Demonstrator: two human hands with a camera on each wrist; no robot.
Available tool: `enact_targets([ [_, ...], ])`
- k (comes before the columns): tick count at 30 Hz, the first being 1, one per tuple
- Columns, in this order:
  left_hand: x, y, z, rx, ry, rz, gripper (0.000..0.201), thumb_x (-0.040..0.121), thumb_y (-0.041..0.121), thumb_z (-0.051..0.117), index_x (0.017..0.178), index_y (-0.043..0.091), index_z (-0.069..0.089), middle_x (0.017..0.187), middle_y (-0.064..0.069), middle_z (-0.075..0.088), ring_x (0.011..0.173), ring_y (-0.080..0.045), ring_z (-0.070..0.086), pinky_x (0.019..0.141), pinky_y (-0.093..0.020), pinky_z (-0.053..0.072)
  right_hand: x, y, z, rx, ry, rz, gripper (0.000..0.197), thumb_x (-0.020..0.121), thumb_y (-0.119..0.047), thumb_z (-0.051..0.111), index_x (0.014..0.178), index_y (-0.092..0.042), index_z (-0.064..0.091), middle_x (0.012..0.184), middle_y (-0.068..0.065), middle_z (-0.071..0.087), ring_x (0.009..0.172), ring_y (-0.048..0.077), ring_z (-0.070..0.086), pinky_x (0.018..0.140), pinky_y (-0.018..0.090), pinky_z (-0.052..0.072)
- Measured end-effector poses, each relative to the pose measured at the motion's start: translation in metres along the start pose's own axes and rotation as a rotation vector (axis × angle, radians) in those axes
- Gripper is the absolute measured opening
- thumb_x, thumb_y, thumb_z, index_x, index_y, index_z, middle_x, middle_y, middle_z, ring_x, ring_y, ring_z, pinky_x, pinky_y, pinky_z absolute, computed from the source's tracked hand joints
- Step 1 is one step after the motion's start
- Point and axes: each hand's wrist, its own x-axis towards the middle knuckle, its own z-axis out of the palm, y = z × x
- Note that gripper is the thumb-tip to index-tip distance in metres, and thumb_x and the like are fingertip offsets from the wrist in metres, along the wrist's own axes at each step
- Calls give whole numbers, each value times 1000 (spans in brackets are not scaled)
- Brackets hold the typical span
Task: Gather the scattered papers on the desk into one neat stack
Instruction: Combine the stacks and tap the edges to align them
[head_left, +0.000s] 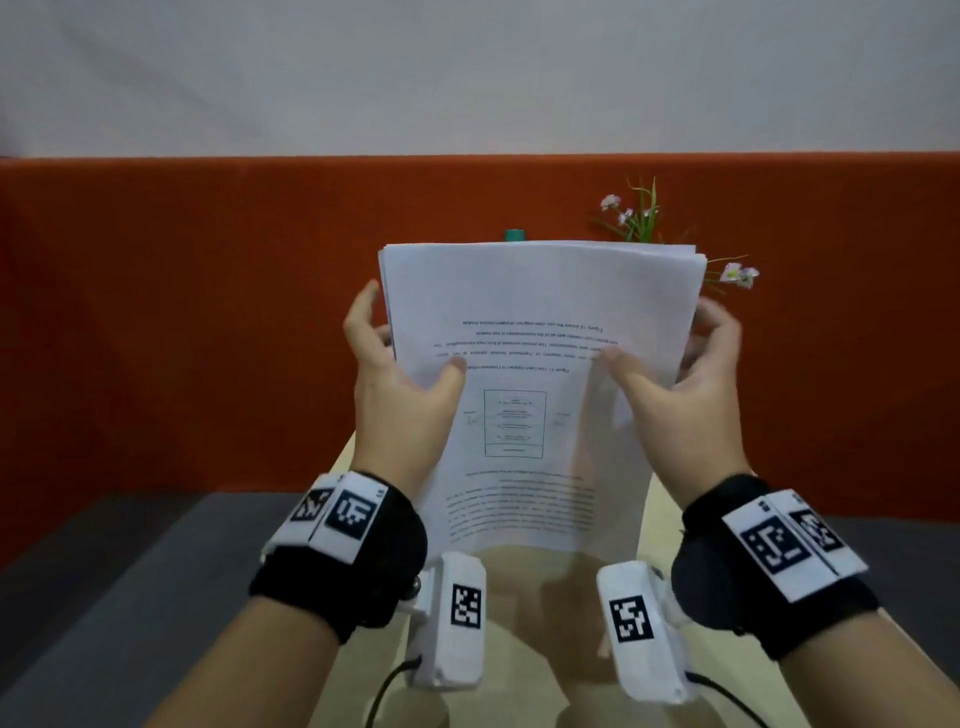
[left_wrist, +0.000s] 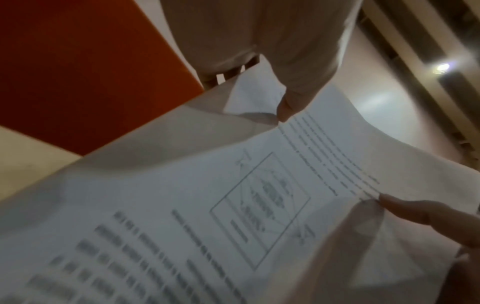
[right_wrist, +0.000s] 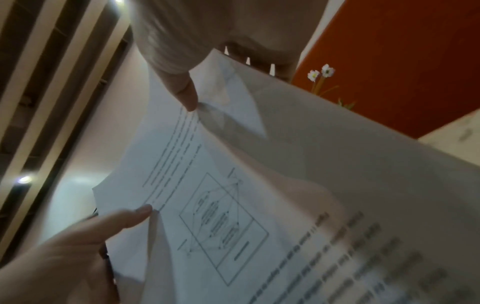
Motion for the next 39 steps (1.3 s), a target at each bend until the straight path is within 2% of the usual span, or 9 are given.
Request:
enact_targets([
  [3, 17, 14, -6, 44, -31, 126, 93, 83, 12, 68, 147, 43, 8, 124, 13, 46, 113, -5, 55, 87, -10, 48, 9, -16, -3, -88, -35, -179, 80, 81, -16, 70, 135, -47, 19, 108, -9, 51, 96, 9, 62, 74, 21, 55],
  [6, 31, 24, -11, 244, -21, 280, 66, 85, 14, 64, 142, 33, 37, 125, 10, 40, 105, 17, 41, 89, 6, 30, 18, -28, -4, -229, -58, -272, 50, 84, -20, 64, 117, -49, 40, 107, -10, 59, 95, 14, 63, 76, 29, 58],
  [15, 41, 29, -16, 367, -35, 334, 41, 85, 19, 62, 124, 25, 53, 111, 5, 43, 87, 14, 42, 76, -3, 38, 25, -37, -7, -443, -32, -321, 35, 86, -22, 54, 118, -36, 53, 108, -12, 54, 82, -3, 52, 77, 37, 53],
  [19, 38, 31, -15, 356, -49, 322, 40, 86, 16, 60, 125, 23, 54, 113, 4, 42, 89, 14, 41, 72, 7, 31, 25, -37, -6, -528, -20, -330, 37, 88, -21, 51, 122, -33, 56, 111, -11, 49, 85, 2, 44, 83, 33, 48],
  [24, 32, 32, -14, 296, -53, 237, 45, 89, 16, 55, 131, 29, 45, 114, 4, 41, 90, 6, 46, 82, -20, 44, 24, -34, -5, -600, 5, -408, 43, 90, -16, 51, 129, -32, 57, 119, -4, 48, 83, -8, 34, 81, 28, 45],
  [29, 32, 33, -14, 345, -93, 280, 43, 91, 14, 52, 130, 31, 47, 112, 6, 40, 90, 10, 44, 78, -16, 43, 23, -36, -5, -678, -19, -407, 42, 90, -19, 51, 128, -34, 57, 127, -3, 46, 88, -4, 35, 83, 33, 48],
  [33, 33, 35, -13, 235, -74, 204, 56, 88, 17, 55, 136, 34, 34, 122, 1, 50, 107, -11, 55, 94, -37, 51, 24, -40, -2, -603, -10, -362, 52, 88, -16, 53, 136, -33, 45, 125, -5, 44, 98, 1, 42, 85, 25, 43],
  [35, 31, 28, -10, 66, -66, 41, 58, 86, 18, 57, 137, 31, 31, 115, 2, 57, 104, -17, 61, 93, -41, 53, 28, -32, -3, -378, 46, -221, 57, 86, -19, 58, 138, -32, 39, 124, -6, 48, 108, 4, 48, 90, 25, 42],
  [39, 11, 7, 0, -58, -47, -224, 11, 84, 25, 53, 93, 30, 53, 106, -2, 67, 102, -25, 66, 90, -47, 54, 25, -9, 1, -20, -37, 149, 21, 88, -32, 57, 108, -26, 60, 104, -4, 67, 101, 22, 65, 85, 44, 54],
])
